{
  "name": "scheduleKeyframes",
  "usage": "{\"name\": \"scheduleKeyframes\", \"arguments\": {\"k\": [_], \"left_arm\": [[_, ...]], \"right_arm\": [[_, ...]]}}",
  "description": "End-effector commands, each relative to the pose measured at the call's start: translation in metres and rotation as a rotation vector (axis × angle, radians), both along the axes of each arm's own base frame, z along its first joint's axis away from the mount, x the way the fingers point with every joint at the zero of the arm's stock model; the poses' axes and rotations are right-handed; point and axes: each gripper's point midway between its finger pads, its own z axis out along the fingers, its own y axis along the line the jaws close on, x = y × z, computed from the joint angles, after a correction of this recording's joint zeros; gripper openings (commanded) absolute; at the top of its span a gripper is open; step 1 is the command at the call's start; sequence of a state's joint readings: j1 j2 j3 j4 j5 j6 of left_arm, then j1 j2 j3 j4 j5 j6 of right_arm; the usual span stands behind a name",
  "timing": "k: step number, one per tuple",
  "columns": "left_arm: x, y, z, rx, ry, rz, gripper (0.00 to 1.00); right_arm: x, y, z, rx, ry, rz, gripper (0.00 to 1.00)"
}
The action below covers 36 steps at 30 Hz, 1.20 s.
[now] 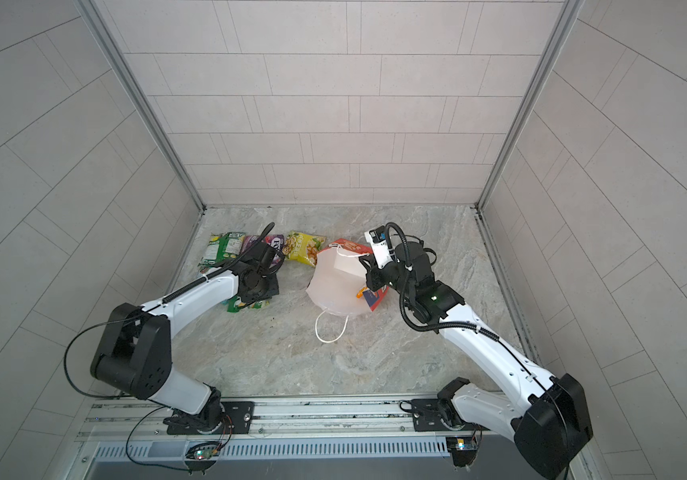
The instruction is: Take the snacks out of the paper bag
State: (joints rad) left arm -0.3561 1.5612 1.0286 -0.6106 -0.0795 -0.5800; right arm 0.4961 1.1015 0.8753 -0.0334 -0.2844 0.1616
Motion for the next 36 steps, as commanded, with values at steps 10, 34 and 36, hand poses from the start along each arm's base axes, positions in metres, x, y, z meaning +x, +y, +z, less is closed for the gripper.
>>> {"name": "scheduleKeyframes", "arguments": {"k": [10,34,36], "left_arm": [[0.025,0.003,-0.007,0.166,0.020,-0.166,0.05],[0.018,0.002,-0.025,0.188,0.028,-0.176,0.06],[0.025,-0.002,-0.024,0.173,0.016,-0.165,0.07]], "right_arm": [[0.003,-0.003,0.005,0.010,-0.010,-0.012,0.00],[0.006,-0.003,0.002,0.013,0.000,-0.011,0.00],[0.006,-0.003,0.002,0.011,-0.001,-0.011,0.00]]}}
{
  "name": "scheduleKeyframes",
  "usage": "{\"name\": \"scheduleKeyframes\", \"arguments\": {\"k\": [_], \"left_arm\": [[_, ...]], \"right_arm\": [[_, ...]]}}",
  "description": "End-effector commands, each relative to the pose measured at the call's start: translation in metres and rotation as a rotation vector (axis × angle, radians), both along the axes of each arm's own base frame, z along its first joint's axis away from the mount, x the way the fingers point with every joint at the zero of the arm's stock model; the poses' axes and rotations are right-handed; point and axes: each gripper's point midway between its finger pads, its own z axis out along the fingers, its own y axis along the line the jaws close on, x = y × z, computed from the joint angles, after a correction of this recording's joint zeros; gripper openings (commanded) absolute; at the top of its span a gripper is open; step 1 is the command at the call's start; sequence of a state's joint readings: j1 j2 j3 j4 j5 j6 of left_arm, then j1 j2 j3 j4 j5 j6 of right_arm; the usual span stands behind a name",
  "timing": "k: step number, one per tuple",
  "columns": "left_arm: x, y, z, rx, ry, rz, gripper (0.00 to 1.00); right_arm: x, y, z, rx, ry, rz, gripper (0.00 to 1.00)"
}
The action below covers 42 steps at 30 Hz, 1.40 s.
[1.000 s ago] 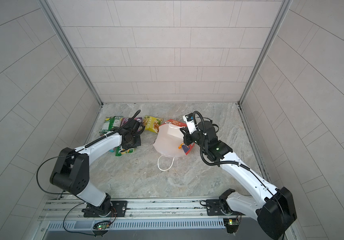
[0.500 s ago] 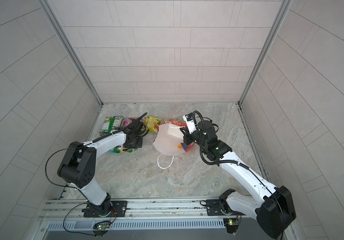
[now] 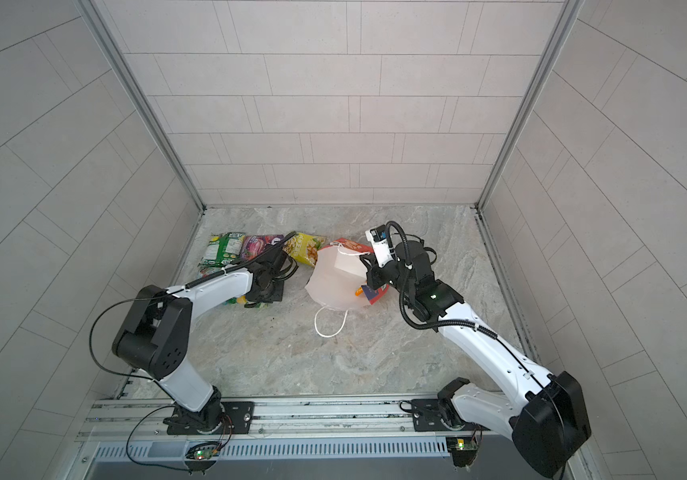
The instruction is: Take the snacks out of the paper bag
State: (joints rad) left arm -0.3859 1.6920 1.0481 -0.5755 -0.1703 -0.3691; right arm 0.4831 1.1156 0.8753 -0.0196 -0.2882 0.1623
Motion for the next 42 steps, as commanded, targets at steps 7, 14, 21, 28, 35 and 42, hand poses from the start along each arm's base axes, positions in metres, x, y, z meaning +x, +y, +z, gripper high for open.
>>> {"name": "scheduleKeyframes", "arguments": {"k": [7,14,21,28,35,42], "left_arm": [[0.026,-0.006,0.004,-0.002,-0.049,0.034,0.07],[0.026,0.002,0.004,0.053,-0.050,0.015,0.07],[0.027,0.004,0.008,0.059,-0.074,0.016,0.15],[0.026,0.001,0.015,0.041,-0.085,-0.001,0.43],[0.027,-0.005,0.071,-0.063,-0.253,0.021,0.45],[0.037,-0.029,0.066,-0.273,-0.315,-0.018,0.37]], "right_arm": [[0.000,-0.001,0.003,0.009,0.000,-0.002,0.00],[0.001,-0.002,0.002,0.007,0.001,-0.005,0.00],[0.001,-0.001,0.003,0.008,0.001,-0.004,0.00],[0.002,-0.001,0.004,0.006,0.001,-0.003,0.00],[0.002,-0.002,0.004,0.002,0.002,-0.006,0.00],[0.004,-0.001,0.002,-0.001,0.005,-0.009,0.00]]}}
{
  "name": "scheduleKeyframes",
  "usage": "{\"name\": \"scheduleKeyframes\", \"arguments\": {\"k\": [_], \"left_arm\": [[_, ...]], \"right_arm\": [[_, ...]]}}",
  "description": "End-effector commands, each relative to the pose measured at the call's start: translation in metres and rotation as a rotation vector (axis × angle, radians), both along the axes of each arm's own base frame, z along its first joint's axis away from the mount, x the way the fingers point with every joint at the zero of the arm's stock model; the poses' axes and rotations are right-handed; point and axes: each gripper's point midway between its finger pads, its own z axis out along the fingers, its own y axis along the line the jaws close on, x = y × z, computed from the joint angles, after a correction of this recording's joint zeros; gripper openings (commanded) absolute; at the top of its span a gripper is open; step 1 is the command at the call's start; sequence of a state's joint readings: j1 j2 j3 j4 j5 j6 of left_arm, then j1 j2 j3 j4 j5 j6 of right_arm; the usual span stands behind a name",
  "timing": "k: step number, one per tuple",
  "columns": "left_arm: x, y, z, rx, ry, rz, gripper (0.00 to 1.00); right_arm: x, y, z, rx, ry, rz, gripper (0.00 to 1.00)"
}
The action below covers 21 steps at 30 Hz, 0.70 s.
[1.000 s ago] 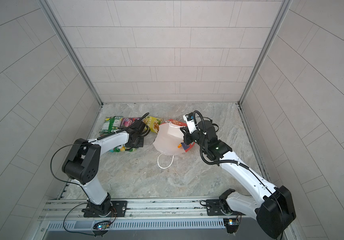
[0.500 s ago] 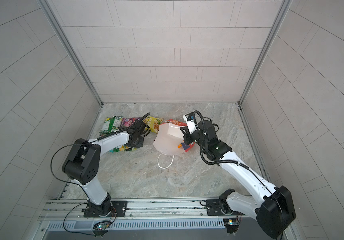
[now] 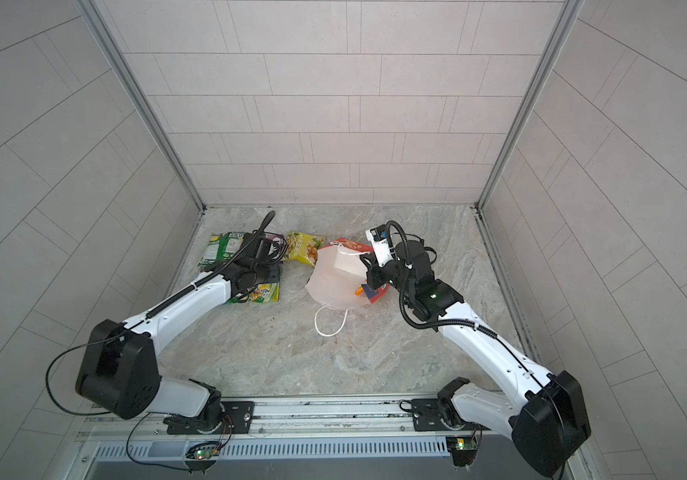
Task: Take the snacks out of the paper bag
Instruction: 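Open the left gripper and raise it off the spring tea packet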
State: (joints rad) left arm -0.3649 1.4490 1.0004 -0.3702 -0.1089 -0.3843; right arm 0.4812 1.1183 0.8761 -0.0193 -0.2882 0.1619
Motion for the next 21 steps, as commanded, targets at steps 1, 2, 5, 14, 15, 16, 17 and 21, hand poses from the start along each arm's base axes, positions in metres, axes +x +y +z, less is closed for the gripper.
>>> {"name": "scheduleKeyframes", "arguments": {"k": [1,2,5,14,15,16,17,21], "left_arm": [[0.002,-0.017,-0.026,-0.057,0.070,-0.067,0.35],[0.003,-0.018,-0.033,-0.040,0.103,-0.083,0.34],[0.003,-0.019,-0.057,-0.010,0.186,-0.088,0.29],[0.003,-0.010,-0.088,0.027,0.221,-0.047,0.28],[0.003,-0.009,-0.090,0.028,0.223,-0.043,0.29],[0.003,-0.009,-0.090,0.028,0.225,-0.043,0.29],[0.003,-0.008,-0.089,0.029,0.223,-0.043,0.29],[0.003,-0.007,-0.057,0.020,0.153,-0.047,0.35]], "right_arm": [[0.003,-0.001,0.003,0.000,0.004,-0.006,0.00],[0.002,-0.001,0.003,-0.001,0.004,-0.005,0.00],[0.002,-0.001,0.004,0.000,-0.001,-0.007,0.00],[0.000,-0.003,0.002,-0.021,-0.001,-0.001,0.00],[-0.001,-0.002,0.001,-0.021,0.001,0.002,0.00],[-0.001,-0.003,-0.001,-0.022,0.006,0.001,0.00],[-0.002,-0.003,-0.002,-0.023,0.010,0.001,0.00],[-0.007,0.000,-0.002,-0.013,0.028,0.022,0.00]]}}
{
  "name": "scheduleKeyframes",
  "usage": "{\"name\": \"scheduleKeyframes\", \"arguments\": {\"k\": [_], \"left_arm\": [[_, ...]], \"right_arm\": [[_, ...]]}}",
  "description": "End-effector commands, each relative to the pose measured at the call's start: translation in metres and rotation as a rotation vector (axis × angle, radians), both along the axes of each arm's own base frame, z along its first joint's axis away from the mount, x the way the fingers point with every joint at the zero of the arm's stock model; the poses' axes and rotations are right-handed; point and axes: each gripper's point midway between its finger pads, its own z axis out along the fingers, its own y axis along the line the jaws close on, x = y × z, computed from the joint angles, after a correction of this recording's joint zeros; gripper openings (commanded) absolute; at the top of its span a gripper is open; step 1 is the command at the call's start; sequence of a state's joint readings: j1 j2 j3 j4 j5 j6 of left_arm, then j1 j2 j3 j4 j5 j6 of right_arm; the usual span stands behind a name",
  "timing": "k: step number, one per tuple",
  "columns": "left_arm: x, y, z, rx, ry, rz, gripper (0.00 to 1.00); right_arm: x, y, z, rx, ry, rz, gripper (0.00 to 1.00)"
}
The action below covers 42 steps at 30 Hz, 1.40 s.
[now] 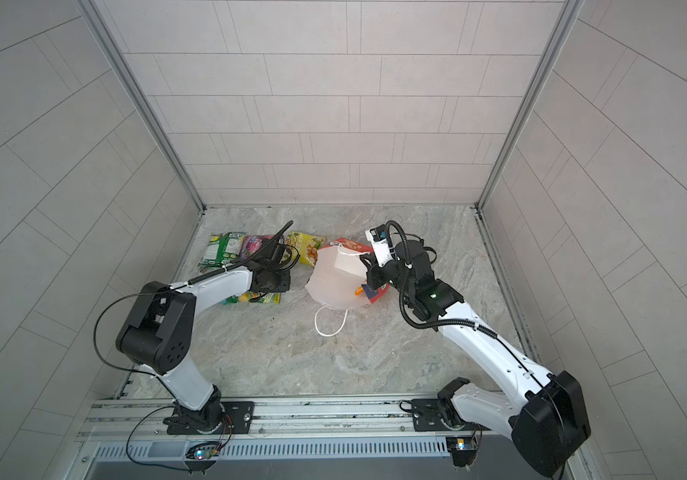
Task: Take the snacks out of the paper bag
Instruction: 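Open the left gripper and raise it off the spring tea packet, then move the left gripper over the bag opening above the orange packet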
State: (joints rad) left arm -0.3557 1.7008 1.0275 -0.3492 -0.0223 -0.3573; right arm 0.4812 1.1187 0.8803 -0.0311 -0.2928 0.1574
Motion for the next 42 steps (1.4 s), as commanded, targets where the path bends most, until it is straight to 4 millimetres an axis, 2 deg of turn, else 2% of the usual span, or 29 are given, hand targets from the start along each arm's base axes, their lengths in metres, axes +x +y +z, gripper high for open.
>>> {"name": "scheduleKeyframes", "arguments": {"k": [1,5,9,10,12,14,17,20,26,29,33,36,42], "left_arm": [[0.001,0.007,0.038,-0.009,-0.097,0.017,0.35],[-0.007,0.001,0.109,-0.109,-0.293,-0.005,0.42],[-0.028,-0.012,0.182,-0.226,-0.514,-0.104,0.45],[-0.035,-0.016,0.196,-0.252,-0.555,-0.131,0.45],[-0.052,-0.036,0.225,-0.342,-0.655,-0.258,0.46],[-0.071,-0.056,0.237,-0.381,-0.722,-0.385,0.48],[-0.096,-0.088,0.235,-0.396,-0.756,-0.567,0.50],[-0.111,-0.118,0.226,-0.405,-0.756,-0.681,0.50],[-0.125,-0.176,0.210,-0.430,-0.682,-0.845,0.49],[-0.124,-0.196,0.193,-0.453,-0.654,-0.865,0.49],[-0.116,-0.211,0.168,-0.460,-0.613,-0.848,0.48],[-0.109,-0.217,0.154,-0.441,-0.616,-0.823,0.47],[-0.095,-0.219,0.127,-0.394,-0.595,-0.763,0.47]], "right_arm": [[-0.006,-0.001,-0.002,-0.008,0.027,0.018,0.00],[-0.007,-0.006,-0.008,-0.069,0.035,-0.009,0.00],[-0.009,-0.011,-0.013,-0.163,0.032,-0.031,0.00],[-0.009,-0.013,-0.012,-0.184,0.026,-0.038,0.00],[-0.011,-0.014,-0.010,-0.210,0.021,-0.038,0.00],[-0.012,-0.016,-0.009,-0.243,0.009,-0.049,0.00],[-0.014,-0.015,-0.012,-0.284,0.003,-0.039,0.00],[-0.016,-0.014,-0.012,-0.332,0.003,-0.032,0.00],[-0.019,-0.018,-0.010,-0.373,-0.032,-0.045,0.00],[-0.020,-0.017,-0.012,-0.376,-0.049,-0.034,0.00],[-0.020,-0.022,-0.012,-0.397,-0.078,-0.048,0.00],[-0.023,-0.013,-0.011,-0.339,-0.084,-0.013,0.00],[-0.016,-0.009,-0.007,-0.271,-0.075,-0.049,0.00]]}}
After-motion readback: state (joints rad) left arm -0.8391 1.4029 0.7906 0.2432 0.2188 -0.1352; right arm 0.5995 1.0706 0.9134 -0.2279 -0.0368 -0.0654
